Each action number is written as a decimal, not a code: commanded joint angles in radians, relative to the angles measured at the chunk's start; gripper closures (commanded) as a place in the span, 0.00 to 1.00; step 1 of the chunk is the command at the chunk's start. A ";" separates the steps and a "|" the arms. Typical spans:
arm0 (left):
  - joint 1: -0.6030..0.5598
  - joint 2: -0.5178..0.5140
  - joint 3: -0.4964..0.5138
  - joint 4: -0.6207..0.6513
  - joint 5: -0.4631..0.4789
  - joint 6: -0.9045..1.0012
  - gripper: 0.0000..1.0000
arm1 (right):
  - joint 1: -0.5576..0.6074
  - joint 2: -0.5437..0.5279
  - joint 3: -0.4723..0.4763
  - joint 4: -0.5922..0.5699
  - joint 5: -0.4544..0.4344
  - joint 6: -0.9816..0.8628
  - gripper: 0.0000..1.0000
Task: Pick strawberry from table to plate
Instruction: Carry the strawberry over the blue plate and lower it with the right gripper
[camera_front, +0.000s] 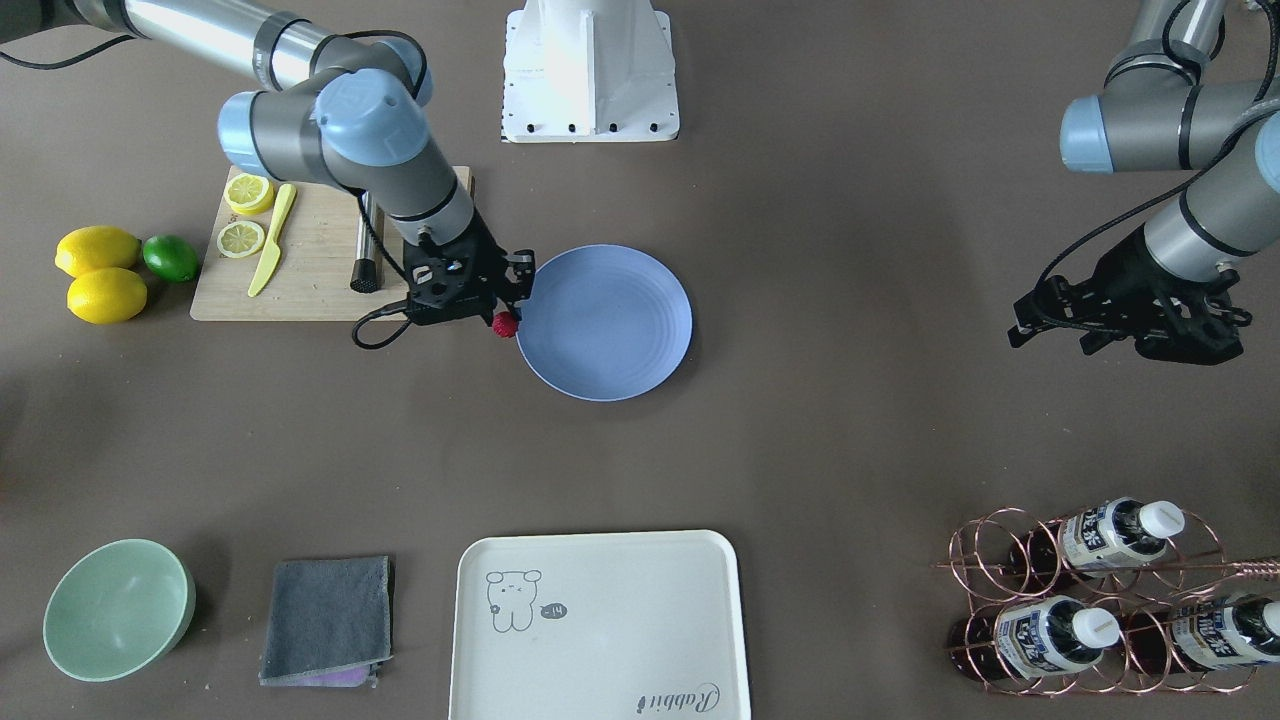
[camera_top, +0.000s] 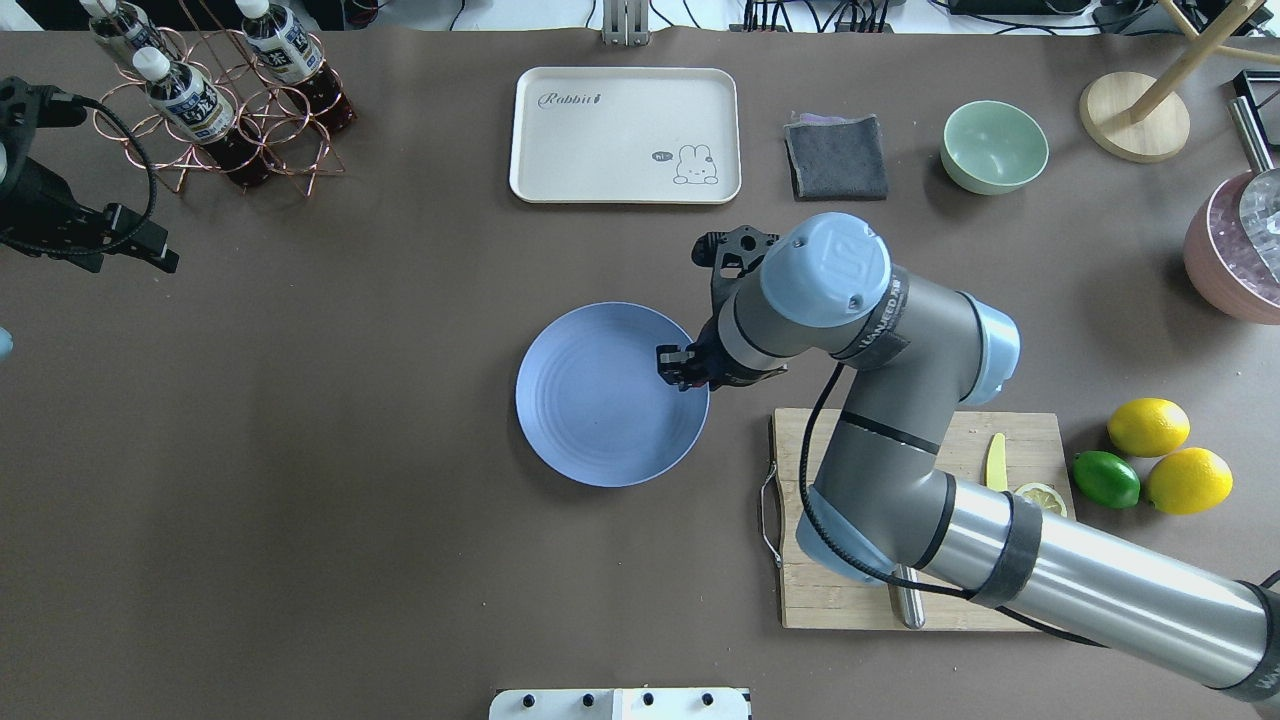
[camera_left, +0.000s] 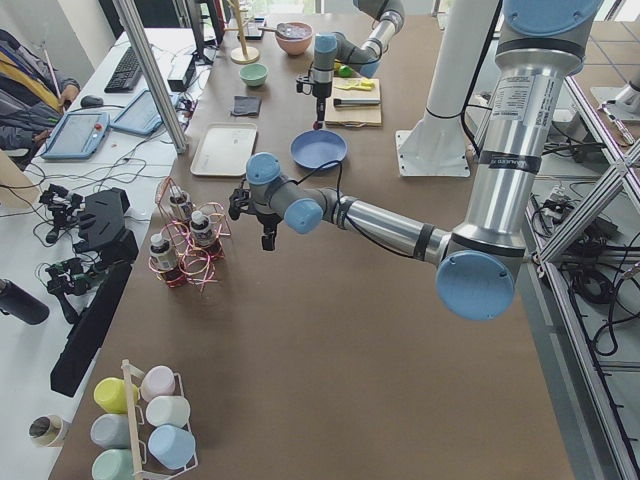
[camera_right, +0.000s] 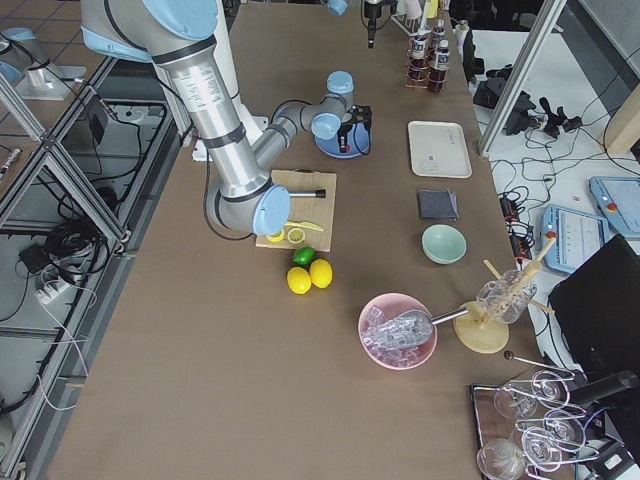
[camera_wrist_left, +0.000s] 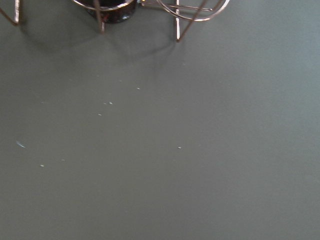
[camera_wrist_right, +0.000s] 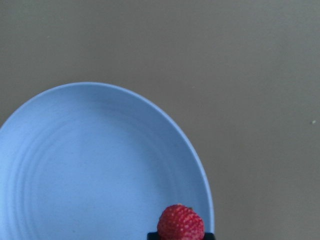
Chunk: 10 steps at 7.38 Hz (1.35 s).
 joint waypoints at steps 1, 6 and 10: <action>-0.017 0.012 -0.001 0.018 0.001 0.038 0.03 | -0.086 0.072 -0.042 -0.036 -0.093 0.058 1.00; -0.017 0.023 -0.004 0.017 0.009 0.038 0.03 | -0.088 0.144 -0.159 -0.028 -0.107 0.053 1.00; -0.017 0.023 -0.004 0.018 0.006 0.036 0.03 | -0.074 0.144 -0.150 -0.028 -0.109 0.047 0.00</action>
